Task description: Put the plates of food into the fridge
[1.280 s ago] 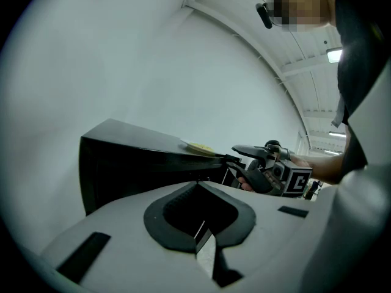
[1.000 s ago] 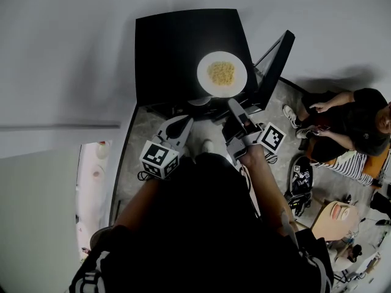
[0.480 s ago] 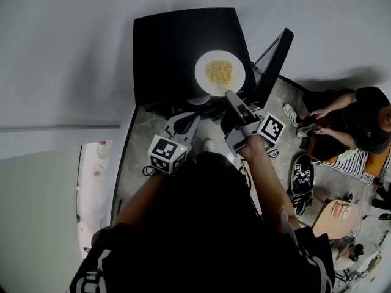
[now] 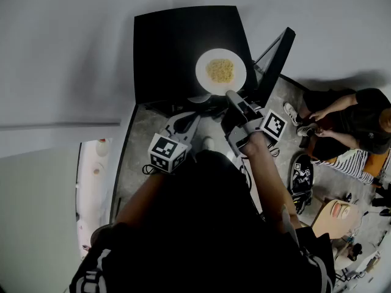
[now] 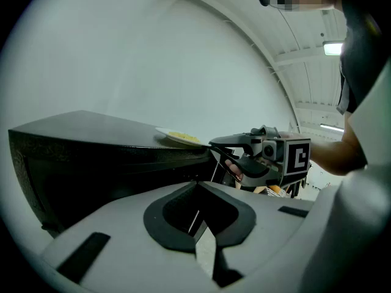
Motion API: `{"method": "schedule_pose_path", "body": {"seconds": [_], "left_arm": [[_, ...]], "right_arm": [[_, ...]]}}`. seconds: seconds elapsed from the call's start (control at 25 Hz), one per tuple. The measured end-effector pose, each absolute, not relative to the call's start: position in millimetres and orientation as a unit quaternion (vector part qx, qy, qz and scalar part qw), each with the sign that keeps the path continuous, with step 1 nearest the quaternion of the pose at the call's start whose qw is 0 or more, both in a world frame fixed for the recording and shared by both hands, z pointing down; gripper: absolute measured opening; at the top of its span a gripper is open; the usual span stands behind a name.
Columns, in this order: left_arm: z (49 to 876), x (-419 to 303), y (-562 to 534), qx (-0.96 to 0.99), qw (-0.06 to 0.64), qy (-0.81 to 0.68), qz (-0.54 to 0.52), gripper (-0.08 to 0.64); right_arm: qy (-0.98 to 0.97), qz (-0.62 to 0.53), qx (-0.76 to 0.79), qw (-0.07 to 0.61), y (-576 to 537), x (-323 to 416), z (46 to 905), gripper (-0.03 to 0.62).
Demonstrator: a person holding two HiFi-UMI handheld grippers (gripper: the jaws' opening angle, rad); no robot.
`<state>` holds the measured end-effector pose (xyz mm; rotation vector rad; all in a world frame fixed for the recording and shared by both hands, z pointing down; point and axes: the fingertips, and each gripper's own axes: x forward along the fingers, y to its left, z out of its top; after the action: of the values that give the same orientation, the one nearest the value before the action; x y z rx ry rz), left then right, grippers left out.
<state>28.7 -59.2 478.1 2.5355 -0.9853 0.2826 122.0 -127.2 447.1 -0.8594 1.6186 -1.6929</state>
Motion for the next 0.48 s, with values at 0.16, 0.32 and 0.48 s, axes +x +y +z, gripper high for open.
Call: {"method": "schedule_pose_path", "body": {"seconds": [0.16,0.32,0.48], "left_arm": [[484.4,26.0,-65.1,0.907,0.207,-0.351,0.105,0.02],[491.4,26.1,-76.1,0.906,0.214,-0.349,0.107,0.02],[497.2,24.2,-78.2,0.904,0.224,-0.347,0.109,0.02]], "right_arm": [[0.611,-0.646,-0.318,0.329,-127.2,122.5,450.7,0.032],[0.612,-0.647,-0.311,0.333,-126.2,124.7,455.9,0.032],[0.625,-0.637,-0.303,0.333,-126.1,124.3,457.0,0.032]]}}
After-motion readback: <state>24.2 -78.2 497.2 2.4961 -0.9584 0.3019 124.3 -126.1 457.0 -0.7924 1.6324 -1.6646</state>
